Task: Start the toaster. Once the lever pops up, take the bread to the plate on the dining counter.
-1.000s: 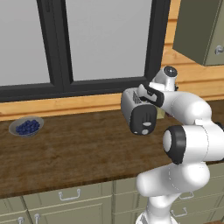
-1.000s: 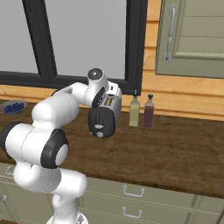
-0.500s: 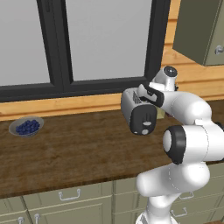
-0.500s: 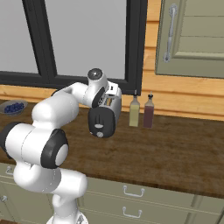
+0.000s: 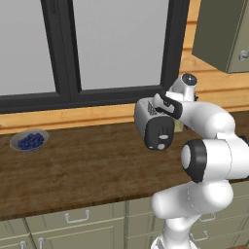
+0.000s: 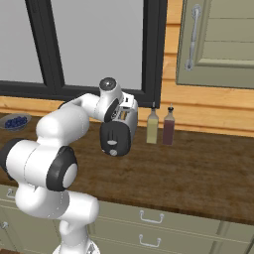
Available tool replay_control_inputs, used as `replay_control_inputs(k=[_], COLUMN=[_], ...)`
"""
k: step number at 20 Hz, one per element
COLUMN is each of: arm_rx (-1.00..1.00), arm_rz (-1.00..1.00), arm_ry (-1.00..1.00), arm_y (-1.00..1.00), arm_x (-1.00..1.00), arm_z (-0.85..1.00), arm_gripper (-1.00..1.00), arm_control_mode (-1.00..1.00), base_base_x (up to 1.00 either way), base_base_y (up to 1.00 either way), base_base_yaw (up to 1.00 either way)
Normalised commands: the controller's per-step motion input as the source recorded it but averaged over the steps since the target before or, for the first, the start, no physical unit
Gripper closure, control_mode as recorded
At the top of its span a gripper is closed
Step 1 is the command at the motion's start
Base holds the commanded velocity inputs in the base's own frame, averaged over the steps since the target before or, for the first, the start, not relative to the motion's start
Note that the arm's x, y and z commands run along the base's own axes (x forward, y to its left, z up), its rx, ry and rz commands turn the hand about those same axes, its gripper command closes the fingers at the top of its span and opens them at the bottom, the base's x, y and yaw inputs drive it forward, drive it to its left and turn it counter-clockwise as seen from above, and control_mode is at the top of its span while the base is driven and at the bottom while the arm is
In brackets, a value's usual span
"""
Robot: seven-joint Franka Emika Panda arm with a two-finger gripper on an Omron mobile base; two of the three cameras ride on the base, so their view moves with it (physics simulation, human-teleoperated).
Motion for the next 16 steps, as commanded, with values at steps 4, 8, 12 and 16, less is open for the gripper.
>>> replay_control_inputs(k=[4,8,12,16], arm_rx=[0.00,0.00,0.00,0.00], arm_rz=[0.00,0.00,0.00,0.00], arm_ry=[0.00,0.00,0.00,0.00], arm_y=[0.00,0.00,0.00,0.00], arm_x=[0.00,0.00,0.00,0.00], arm_z=[0.00,0.00,0.00,0.00], arm_gripper=[-1.00,-1.00,-1.00,-1.00], arm_control_mode=[-1.00,-1.00,-1.00,-1.00], base_base_x=[0.00,0.00,0.00,0.00], base_base_y=[0.00,0.00,0.00,0.00], base_base_yaw=[0.00,0.00,0.00,0.00])
